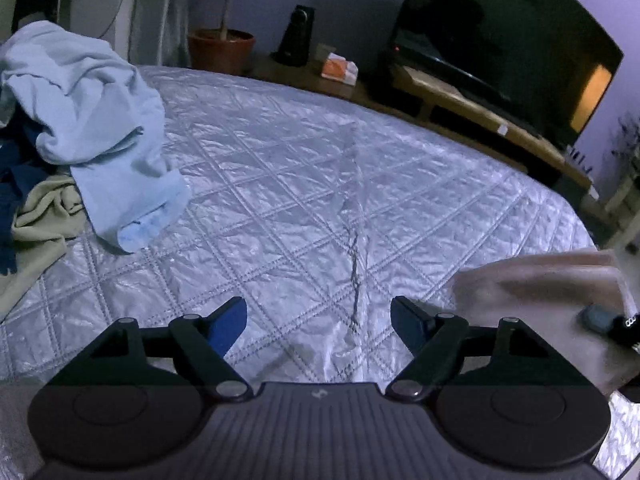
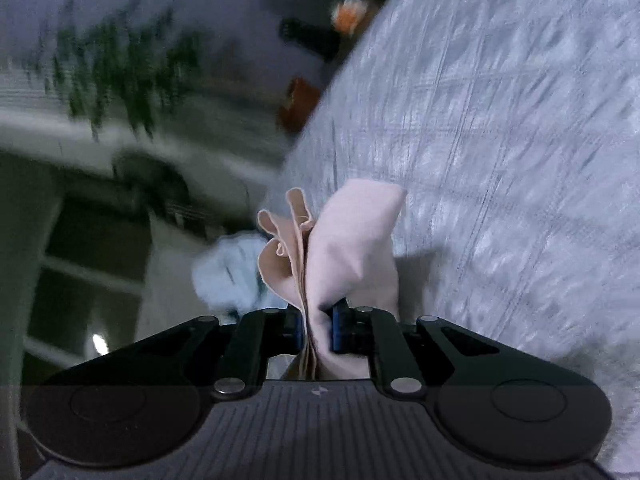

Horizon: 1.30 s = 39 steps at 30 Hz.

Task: Fold clothes
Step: 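Grasp the folded pink shirt bundle with the right gripper and lift it, then carry the folded shirt with the right gripper and drop it on the bed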

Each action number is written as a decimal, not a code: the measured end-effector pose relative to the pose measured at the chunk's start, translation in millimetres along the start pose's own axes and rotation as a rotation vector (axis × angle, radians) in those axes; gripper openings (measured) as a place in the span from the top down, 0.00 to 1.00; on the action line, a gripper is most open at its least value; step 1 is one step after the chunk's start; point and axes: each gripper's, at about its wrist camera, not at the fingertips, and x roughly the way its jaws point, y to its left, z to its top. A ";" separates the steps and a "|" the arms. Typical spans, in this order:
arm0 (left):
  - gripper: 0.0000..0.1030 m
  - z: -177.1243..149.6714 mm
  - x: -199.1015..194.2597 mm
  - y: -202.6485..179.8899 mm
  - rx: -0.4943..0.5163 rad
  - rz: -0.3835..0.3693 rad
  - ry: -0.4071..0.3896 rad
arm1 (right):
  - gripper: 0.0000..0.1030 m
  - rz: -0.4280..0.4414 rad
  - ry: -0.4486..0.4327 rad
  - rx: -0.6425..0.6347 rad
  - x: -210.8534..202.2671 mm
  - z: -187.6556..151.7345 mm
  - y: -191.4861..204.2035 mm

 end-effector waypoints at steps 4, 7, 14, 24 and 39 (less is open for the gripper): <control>0.26 -0.4 -0.9 -6.2 0.025 0.002 -0.014 | 0.85 0.047 -0.273 0.082 -57.0 30.8 -6.6; 0.26 -0.7 -1.6 -10.8 0.043 0.004 -0.025 | 0.85 0.075 -0.512 0.127 -105.3 52.5 -15.2; 0.26 -7.6 6.0 -26.9 0.087 -0.018 -0.004 | 0.84 0.104 -0.934 0.378 -157.0 74.8 -89.3; 0.25 -12.9 8.1 -40.3 0.118 -0.053 0.015 | 0.55 -0.273 -0.983 0.435 -144.3 56.7 -129.6; 0.18 -18.0 -1.8 -52.5 0.143 -0.071 0.105 | 0.37 -1.105 -0.549 -0.451 -122.4 140.9 -28.3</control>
